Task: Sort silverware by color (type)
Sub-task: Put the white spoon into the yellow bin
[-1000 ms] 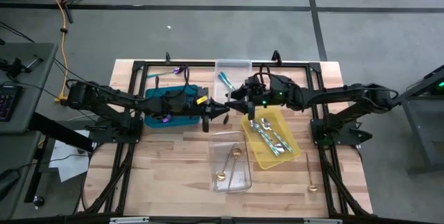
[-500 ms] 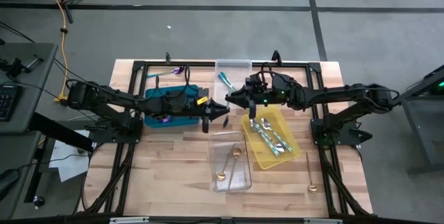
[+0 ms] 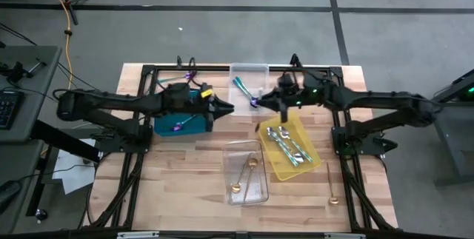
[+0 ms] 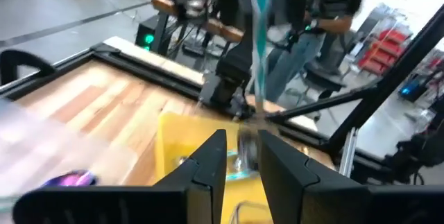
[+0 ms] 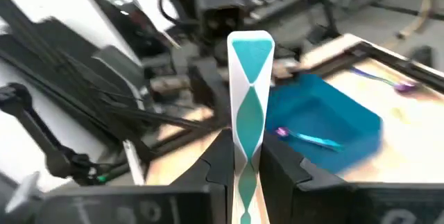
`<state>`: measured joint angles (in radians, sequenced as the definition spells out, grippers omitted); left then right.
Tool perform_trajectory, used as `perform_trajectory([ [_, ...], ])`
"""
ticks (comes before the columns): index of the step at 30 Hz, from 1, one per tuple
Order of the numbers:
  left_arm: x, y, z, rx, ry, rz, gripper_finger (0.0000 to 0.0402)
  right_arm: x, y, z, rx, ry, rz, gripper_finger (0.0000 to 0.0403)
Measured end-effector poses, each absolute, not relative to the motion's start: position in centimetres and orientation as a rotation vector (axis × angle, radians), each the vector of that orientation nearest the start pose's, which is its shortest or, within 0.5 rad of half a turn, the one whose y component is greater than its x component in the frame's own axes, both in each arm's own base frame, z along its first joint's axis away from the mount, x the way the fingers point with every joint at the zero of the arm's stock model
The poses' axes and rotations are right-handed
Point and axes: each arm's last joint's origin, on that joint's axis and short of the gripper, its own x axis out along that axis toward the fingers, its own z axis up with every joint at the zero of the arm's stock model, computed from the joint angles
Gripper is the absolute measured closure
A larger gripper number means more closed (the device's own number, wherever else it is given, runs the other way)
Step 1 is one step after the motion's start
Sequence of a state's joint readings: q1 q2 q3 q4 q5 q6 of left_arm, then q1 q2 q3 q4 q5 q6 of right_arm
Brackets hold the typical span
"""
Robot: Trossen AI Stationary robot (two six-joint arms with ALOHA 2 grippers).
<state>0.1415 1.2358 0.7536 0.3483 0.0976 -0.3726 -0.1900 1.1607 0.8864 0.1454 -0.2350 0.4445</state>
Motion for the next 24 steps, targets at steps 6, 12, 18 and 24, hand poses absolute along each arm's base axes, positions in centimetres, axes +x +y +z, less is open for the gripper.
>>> perform_trajectory([
  [6, 23.7, 4.2, 30.2, -0.341, 0.127, 0.129, 0.0325, 20.7, -3.5, 32.6, 0.492, 0.358, -0.044, 0.0366],
  [12, 21.0, 4.1, 32.2, -0.281, 0.041, 0.222, 0.0328, 16.0, -2.3, 32.8, 0.513, 0.469, -0.172, 0.0366],
  [18, 19.9, 4.1, 33.1, -0.276, -0.012, 0.256, 0.0327, 14.7, -2.0, 33.2, 0.513, 0.433, -0.215, 0.0366],
  [24, 19.9, 4.1, 33.1, -0.285, -0.014, 0.259, 0.0327, 15.6, -2.1, 32.7, 0.526, 0.471, -0.217, 0.0366],
])
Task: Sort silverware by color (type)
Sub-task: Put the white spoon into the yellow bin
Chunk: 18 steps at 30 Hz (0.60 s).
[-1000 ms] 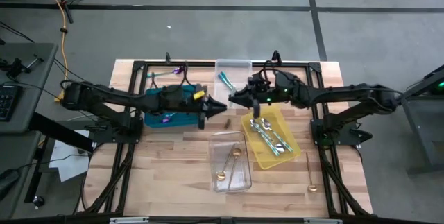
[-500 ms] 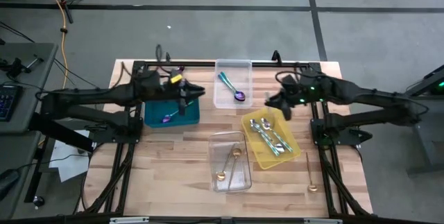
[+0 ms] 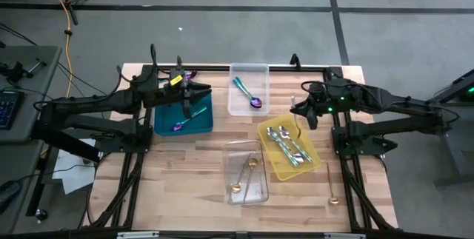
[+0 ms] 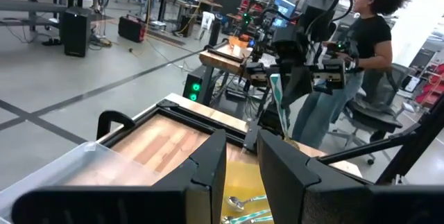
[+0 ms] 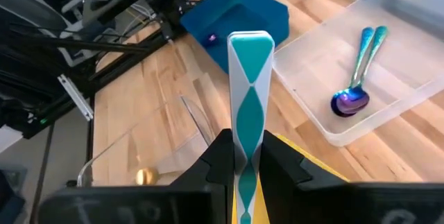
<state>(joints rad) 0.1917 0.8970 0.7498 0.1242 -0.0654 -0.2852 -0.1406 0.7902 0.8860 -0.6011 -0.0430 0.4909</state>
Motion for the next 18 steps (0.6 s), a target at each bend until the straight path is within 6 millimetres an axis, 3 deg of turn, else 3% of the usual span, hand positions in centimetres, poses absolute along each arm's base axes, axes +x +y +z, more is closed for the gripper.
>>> perform_trajectory([
  [6, 19.9, 4.0, 33.1, -0.285, -0.014, 0.258, 0.0328, 18.3, -1.7, 31.7, 0.572, 0.528, -0.167, 0.0366],
  [18, 19.9, 4.0, 33.1, -0.284, -0.013, 0.257, 0.0326, 23.7, -0.3, 23.6, 0.619, 1.042, -0.29, 0.0366],
])
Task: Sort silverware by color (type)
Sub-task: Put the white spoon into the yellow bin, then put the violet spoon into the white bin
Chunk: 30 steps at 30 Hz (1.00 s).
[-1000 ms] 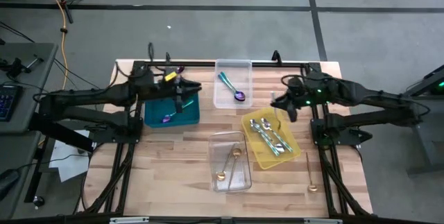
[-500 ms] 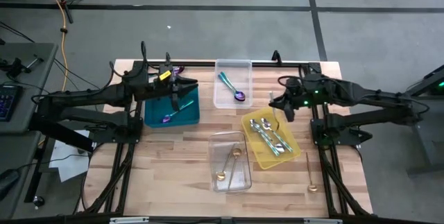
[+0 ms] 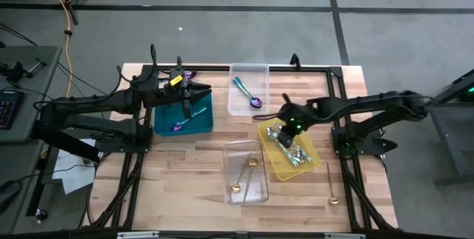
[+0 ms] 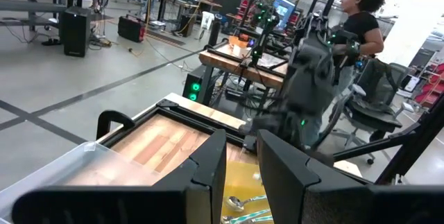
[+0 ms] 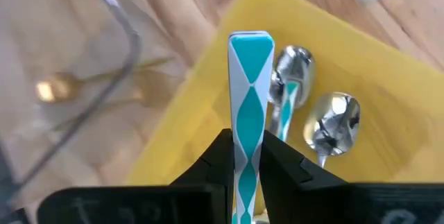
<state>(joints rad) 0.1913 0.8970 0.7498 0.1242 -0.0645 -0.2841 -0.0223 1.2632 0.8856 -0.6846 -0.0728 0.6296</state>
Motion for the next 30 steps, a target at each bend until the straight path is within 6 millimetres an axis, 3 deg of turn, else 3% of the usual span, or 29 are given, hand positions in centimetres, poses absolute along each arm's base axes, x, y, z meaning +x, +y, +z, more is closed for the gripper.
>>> perform_trajectory([
  [7, 19.9, 4.0, 33.1, -0.284, -0.014, 0.257, 0.0326, 25.5, -0.5, 20.1, 0.61, 1.189, -0.347, 0.0366],
  [13, 19.9, 4.0, 33.1, -0.284, -0.013, 0.257, 0.0326, 26.2, -0.5, 18.3, 0.602, 1.262, -0.371, 0.0366],
  [17, 19.9, 4.0, 33.1, -0.284, -0.013, 0.257, 0.0326, 26.3, -0.5, 17.8, 0.601, 1.282, -0.378, 0.0363],
  [30, 19.9, 4.0, 33.1, -0.243, -0.008, 0.256, 0.0326, 26.6, -0.2, 18.3, 0.671, 1.307, -0.326, 0.0255],
])
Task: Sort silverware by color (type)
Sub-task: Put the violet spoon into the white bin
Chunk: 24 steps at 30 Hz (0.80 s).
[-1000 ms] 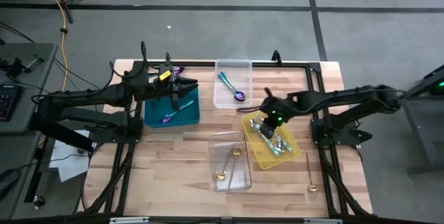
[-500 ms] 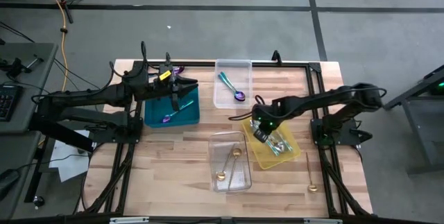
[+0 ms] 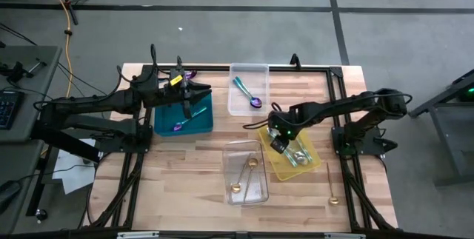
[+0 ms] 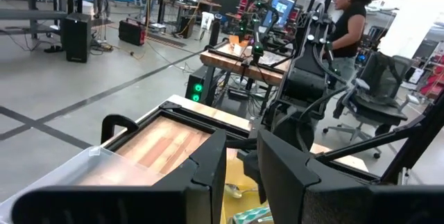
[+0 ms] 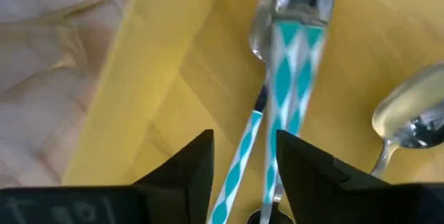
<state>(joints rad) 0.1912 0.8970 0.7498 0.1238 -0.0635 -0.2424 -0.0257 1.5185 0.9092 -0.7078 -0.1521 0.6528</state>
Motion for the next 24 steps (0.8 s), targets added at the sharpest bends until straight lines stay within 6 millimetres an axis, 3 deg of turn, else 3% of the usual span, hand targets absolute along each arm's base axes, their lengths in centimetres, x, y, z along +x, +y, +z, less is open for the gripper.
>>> perform_trajectory([
  [9, 19.9, 4.0, 33.1, -0.232, -0.006, 0.256, 0.0326, 27.8, -0.7, 22.2, 0.579, 1.303, -0.251, 0.0239],
  [14, 19.9, 4.0, 33.1, -0.232, -0.005, 0.256, 0.0326, 27.6, -1.1, 24.7, 0.427, 1.34, -0.277, 0.0238],
  [19, 19.9, 4.0, 33.1, -0.232, -0.003, 0.256, 0.0326, 25.9, -1.1, 26.4, 0.409, 1.291, -0.29, 0.0238],
  [24, 19.9, 4.0, 32.9, -0.233, 0.017, 0.258, 0.0326, 22.1, -0.9, 27.0, 0.477, 1.184, -0.317, 0.0238],
])
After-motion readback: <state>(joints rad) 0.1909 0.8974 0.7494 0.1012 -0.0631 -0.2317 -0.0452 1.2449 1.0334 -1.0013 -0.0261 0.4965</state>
